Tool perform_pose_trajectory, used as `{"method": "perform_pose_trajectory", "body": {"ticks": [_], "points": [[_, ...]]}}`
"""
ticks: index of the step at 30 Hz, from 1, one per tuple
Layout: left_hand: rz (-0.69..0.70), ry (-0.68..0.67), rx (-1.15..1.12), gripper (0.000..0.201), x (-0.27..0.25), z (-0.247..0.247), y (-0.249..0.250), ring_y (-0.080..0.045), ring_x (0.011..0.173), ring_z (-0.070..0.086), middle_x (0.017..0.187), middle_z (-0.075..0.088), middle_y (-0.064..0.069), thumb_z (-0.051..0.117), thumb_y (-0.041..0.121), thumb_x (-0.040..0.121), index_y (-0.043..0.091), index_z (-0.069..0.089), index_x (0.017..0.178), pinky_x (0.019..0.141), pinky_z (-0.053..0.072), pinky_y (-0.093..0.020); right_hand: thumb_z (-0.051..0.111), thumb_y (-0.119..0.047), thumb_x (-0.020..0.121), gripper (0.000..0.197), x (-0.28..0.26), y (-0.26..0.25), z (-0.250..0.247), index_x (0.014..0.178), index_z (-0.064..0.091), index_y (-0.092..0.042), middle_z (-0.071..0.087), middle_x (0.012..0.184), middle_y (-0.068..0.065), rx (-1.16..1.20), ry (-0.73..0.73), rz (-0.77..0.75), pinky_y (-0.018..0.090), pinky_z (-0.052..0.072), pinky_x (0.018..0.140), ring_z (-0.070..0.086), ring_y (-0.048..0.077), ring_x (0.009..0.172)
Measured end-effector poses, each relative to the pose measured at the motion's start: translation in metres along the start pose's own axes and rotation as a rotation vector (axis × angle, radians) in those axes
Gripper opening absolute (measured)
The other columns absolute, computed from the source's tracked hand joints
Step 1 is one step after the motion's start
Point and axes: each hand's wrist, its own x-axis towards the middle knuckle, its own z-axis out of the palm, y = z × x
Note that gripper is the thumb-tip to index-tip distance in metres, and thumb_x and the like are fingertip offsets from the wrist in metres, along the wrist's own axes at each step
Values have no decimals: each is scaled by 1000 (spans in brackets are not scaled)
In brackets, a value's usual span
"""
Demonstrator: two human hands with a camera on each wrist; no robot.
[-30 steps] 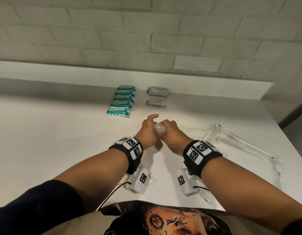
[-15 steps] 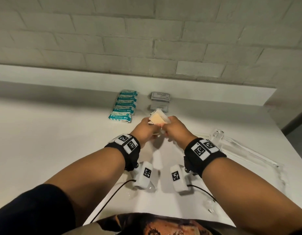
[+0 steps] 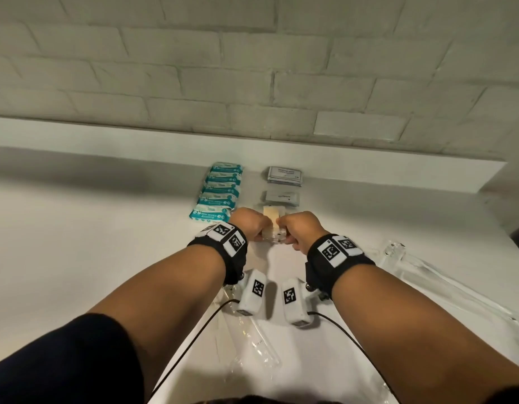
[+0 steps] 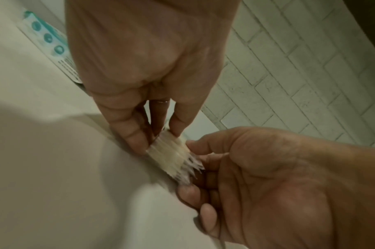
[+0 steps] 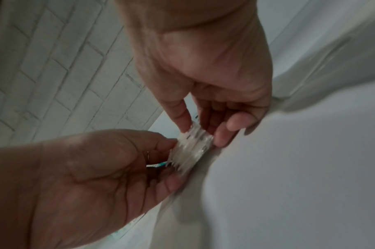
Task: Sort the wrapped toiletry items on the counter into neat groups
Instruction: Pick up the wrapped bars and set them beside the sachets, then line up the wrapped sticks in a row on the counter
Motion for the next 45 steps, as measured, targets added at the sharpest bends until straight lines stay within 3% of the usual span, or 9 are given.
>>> {"method": "perform_pose_trajectory", "body": {"ticks": [9,11,14,20,26,33,36,40,45], "points": [[-10,41,60,17,4,1,0,-23,80,64,90,64,-11,68,10,81,16,57,69,83,59,-40,63,-12,81,8,6,-8,2,81,56,-7,58,69,8,-220,-2,-9,24,39,45,49,19,51],[-4,35,110,17,-2,0,2,-23,75,63,89,63,-12,66,15,84,13,57,71,75,60,-37,70,-14,75,33,8,-4,-1,103,54,-5,64,87,8,-260,63,-100,32,51,60,59,23,72],[8,39,191,24,-19,-10,9,-20,70,59,89,61,-11,57,31,93,8,60,87,61,51,-29,70,-15,78,28,-7,-2,-22,100,54,-11,63,99,9,-289,97,-318,45,53,89,63,29,98],[216,-262,632,15,-82,-56,4,-19,99,63,106,67,1,61,26,90,21,63,103,88,51,-35,67,-27,80,53,-42,31,-94,129,47,-21,45,127,12,-1349,78,-159,45,45,95,46,35,118],[294,-446,1060,43,-123,-45,-31,-13,107,55,118,56,9,78,31,74,28,60,112,95,48,-34,61,-2,78,43,-75,60,-74,115,56,-23,48,104,2,-1345,5,-421,31,40,69,52,23,90],[442,-119,1158,51,-138,-40,-60,-21,108,51,116,54,3,66,50,77,26,52,120,93,39,-36,66,-27,83,47,-98,73,-52,129,54,-29,53,123,-4,-1148,-68,-550,27,41,85,50,17,108],[451,-131,1087,47,-142,-52,-64,-21,111,50,118,53,2,67,41,78,25,53,120,94,41,-35,64,-31,83,54,-105,76,-52,135,49,-29,50,131,-1,-1184,-15,-520,33,40,95,46,22,121],[430,-168,1172,45,-145,-52,-68,-21,110,51,117,54,3,68,38,78,27,54,120,92,43,-34,64,-24,82,35,-107,86,-39,115,55,-22,51,117,3,-1343,74,-497,34,42,82,51,24,103],[476,-154,1191,12,-148,-43,-69,-18,92,55,104,58,2,65,29,84,27,61,95,78,43,-28,63,-15,82,30,-108,87,-32,108,53,-25,53,112,0,-1314,117,-515,38,37,89,49,24,104]]}}
